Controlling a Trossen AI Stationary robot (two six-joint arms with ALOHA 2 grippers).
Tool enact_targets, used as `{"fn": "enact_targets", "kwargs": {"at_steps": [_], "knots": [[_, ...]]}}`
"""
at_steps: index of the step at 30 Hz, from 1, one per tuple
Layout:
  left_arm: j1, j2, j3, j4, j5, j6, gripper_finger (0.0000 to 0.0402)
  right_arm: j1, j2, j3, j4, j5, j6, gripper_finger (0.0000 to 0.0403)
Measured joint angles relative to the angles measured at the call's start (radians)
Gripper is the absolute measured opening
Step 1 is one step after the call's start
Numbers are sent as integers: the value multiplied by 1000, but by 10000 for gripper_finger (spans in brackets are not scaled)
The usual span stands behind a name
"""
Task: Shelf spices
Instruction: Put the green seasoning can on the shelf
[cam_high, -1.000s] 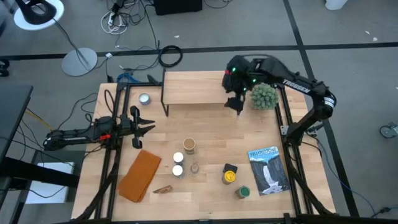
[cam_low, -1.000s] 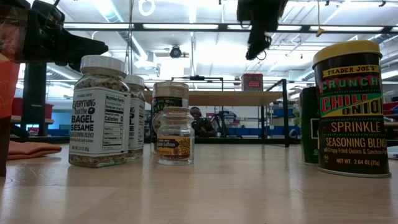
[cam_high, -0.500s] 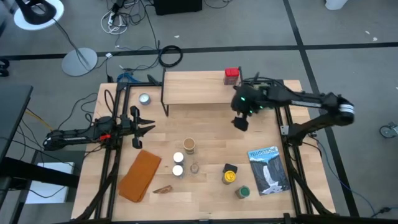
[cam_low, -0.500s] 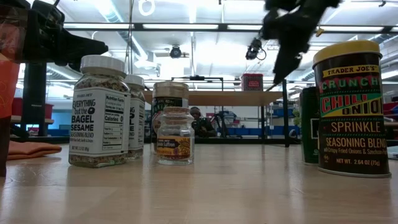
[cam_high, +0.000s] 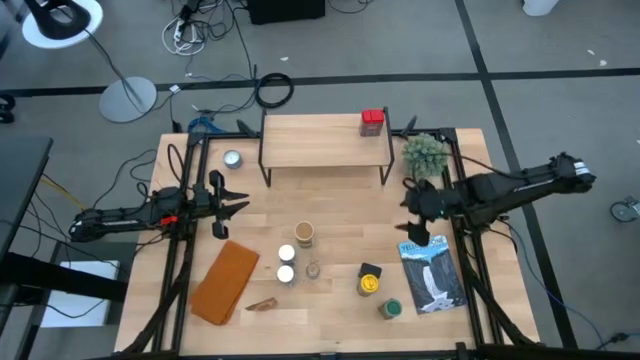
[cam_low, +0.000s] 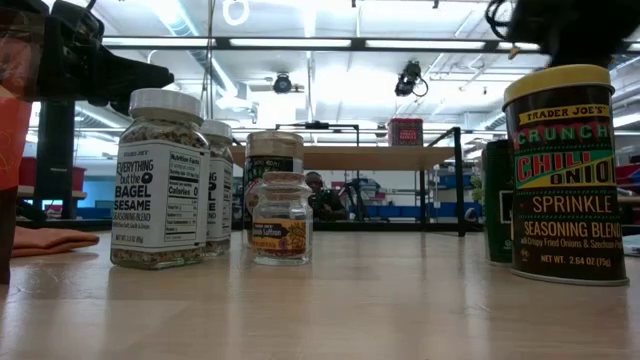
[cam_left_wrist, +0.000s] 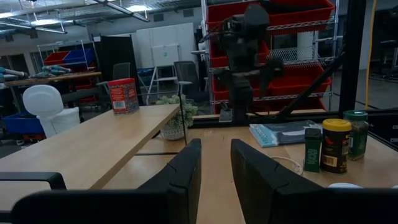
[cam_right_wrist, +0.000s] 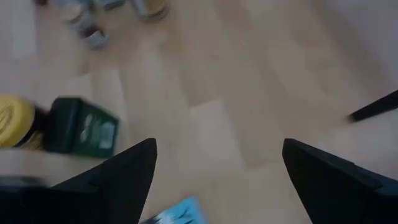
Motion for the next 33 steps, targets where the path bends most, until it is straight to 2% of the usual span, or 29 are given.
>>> {"fn": "enact_targets", "kwargs": {"at_steps": [8, 13, 24, 33], "knots": [[0, 0, 0, 0, 0, 0, 92, 95, 50, -136, 129, -30, 84, 345], [0, 0, 0, 0, 0, 0, 92, 117, 132, -157, 247, -55, 137, 345], [0, 0, 0, 0, 0, 0, 92, 170, 439, -33, 288, -112, 115, 345], [0, 0, 0, 0, 0, 0, 92, 197, 609, 57, 303, -182, 116, 345]]}}
